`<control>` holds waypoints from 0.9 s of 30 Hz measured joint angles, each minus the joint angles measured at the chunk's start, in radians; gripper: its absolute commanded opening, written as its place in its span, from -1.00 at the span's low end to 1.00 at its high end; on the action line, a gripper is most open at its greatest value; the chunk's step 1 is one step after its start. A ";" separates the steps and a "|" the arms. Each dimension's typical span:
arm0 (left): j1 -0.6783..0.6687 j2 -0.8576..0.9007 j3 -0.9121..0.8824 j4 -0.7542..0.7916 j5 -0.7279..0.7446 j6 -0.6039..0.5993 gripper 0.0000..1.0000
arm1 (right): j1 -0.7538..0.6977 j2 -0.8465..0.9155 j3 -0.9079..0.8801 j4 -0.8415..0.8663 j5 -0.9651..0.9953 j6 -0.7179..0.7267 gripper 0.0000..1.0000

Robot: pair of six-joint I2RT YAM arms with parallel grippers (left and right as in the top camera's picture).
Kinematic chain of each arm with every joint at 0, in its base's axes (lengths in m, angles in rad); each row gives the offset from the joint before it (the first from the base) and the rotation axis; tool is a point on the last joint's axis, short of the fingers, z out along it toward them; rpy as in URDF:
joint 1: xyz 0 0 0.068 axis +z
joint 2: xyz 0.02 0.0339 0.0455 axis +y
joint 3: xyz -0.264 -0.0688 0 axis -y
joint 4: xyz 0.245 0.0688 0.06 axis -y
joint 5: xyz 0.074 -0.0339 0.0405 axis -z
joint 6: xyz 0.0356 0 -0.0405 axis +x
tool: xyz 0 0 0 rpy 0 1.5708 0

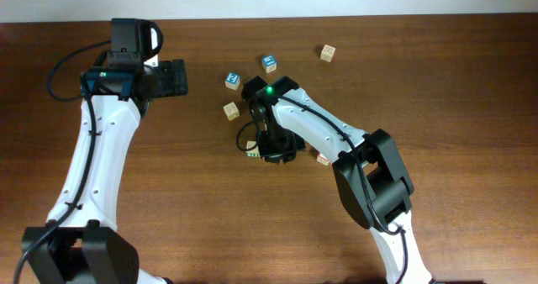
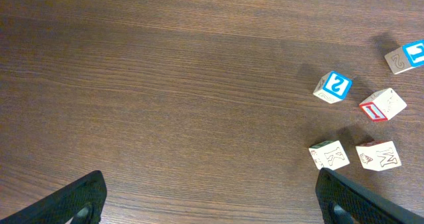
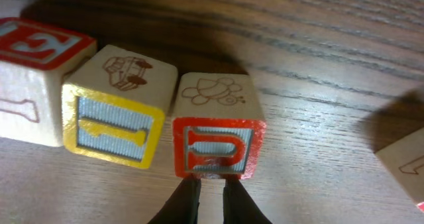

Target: Rotate 4 blocks

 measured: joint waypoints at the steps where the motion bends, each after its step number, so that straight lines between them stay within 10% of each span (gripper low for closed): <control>1: 0.000 0.000 0.000 0.000 0.000 0.000 0.98 | 0.000 0.000 0.001 -0.024 -0.012 -0.010 -0.71; 27: 0.000 0.000 0.000 0.000 0.000 0.000 0.98 | -0.110 0.000 0.005 0.062 -0.162 0.061 -0.78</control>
